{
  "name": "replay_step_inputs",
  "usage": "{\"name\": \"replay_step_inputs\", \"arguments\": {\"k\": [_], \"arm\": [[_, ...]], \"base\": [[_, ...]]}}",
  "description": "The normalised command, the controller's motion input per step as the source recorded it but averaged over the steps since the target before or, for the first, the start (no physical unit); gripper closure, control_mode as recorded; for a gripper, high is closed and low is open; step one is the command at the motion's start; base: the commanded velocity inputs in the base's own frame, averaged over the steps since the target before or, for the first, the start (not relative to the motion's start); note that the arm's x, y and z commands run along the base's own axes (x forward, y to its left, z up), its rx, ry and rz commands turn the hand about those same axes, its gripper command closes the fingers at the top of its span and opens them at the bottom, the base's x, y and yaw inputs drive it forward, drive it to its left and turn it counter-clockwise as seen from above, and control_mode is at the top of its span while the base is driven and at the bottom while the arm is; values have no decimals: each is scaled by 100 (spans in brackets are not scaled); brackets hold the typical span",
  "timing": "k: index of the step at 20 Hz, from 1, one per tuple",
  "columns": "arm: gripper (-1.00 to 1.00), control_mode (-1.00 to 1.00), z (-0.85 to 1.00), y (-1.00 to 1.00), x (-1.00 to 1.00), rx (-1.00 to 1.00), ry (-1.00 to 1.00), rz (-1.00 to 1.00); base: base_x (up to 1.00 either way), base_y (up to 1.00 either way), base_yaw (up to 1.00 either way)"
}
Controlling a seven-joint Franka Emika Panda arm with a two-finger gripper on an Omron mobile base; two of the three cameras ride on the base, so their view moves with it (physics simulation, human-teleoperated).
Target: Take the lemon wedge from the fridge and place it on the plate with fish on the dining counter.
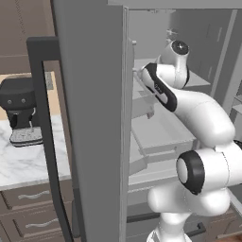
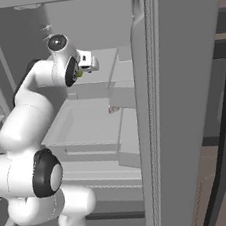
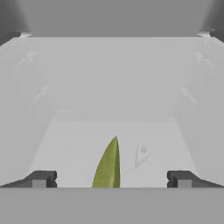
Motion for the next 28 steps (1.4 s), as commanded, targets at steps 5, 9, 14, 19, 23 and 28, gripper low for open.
{"name": "replay_step_inputs", "arguments": {"k": [5, 9, 14, 19, 23, 28], "arm": [[-100, -100, -1, -1, 25, 0, 2, 0], [-100, -100, -13, 0, 18, 0, 0, 0], [-100, -100, -30, 0, 5, 0, 0, 0], [-100, -100, -22, 0, 4, 0, 0, 0], [100, -100, -19, 0, 0, 0, 0, 0], [100, -100, -10, 1, 0, 1, 1, 0]], "base": [[0, 0, 0], [0, 0, 0], [0, 0, 0], [0, 0, 0], [0, 0, 0], [0, 0, 0]]}}
